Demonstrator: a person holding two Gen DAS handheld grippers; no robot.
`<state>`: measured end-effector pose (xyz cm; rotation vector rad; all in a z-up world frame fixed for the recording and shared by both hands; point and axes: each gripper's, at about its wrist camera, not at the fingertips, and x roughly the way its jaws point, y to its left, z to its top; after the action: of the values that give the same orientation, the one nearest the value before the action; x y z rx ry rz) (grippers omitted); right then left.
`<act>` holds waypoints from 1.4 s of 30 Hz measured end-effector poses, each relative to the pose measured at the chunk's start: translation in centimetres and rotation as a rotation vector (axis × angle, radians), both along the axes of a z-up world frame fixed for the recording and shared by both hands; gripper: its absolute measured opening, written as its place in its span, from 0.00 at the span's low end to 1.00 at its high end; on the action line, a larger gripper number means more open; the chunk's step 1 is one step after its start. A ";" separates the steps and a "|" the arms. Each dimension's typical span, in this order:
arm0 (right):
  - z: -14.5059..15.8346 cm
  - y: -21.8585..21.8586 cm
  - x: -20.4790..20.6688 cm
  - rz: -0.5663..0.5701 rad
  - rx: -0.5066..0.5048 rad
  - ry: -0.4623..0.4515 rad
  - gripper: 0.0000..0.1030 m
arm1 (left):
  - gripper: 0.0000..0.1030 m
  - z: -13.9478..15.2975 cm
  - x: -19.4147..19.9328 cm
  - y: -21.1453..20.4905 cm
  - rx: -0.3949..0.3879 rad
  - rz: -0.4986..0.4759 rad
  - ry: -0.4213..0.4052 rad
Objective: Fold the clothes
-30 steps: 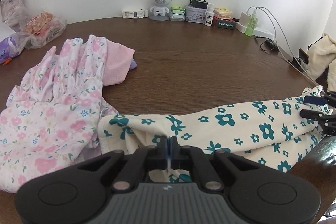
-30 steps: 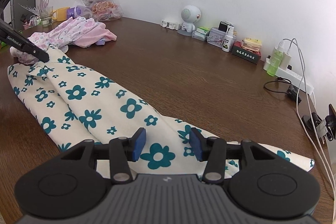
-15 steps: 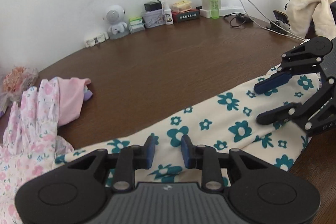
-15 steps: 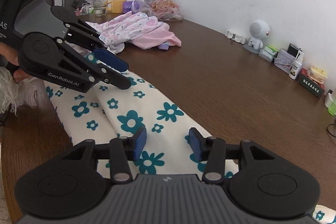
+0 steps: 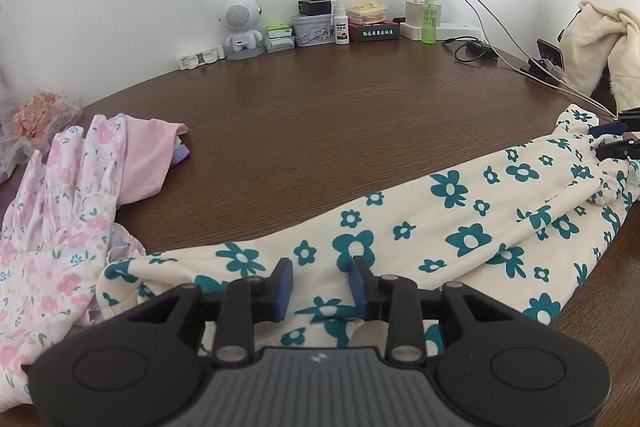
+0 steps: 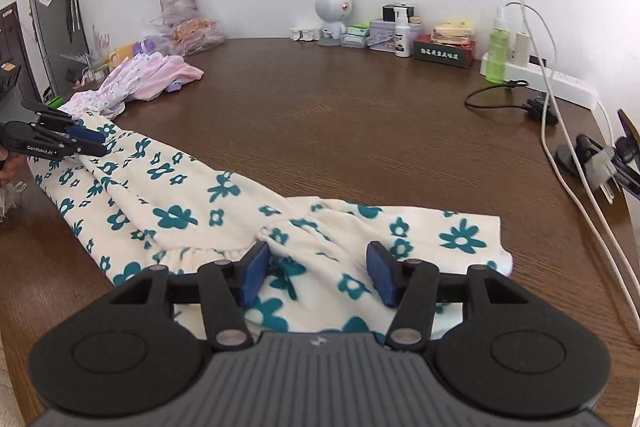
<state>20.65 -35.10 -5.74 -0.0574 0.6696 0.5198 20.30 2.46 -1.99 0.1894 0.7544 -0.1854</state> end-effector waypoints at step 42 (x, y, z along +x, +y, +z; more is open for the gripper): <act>0.2 12.0 3.3 -0.107 -0.026 0.004 0.25 | 0.17 -0.7 -3.9 -3.6 0.079 -0.157 -0.086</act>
<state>23.97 -23.10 -5.56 -0.0443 0.6799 0.4090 16.37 -1.11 -2.67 0.3300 0.6619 -0.2945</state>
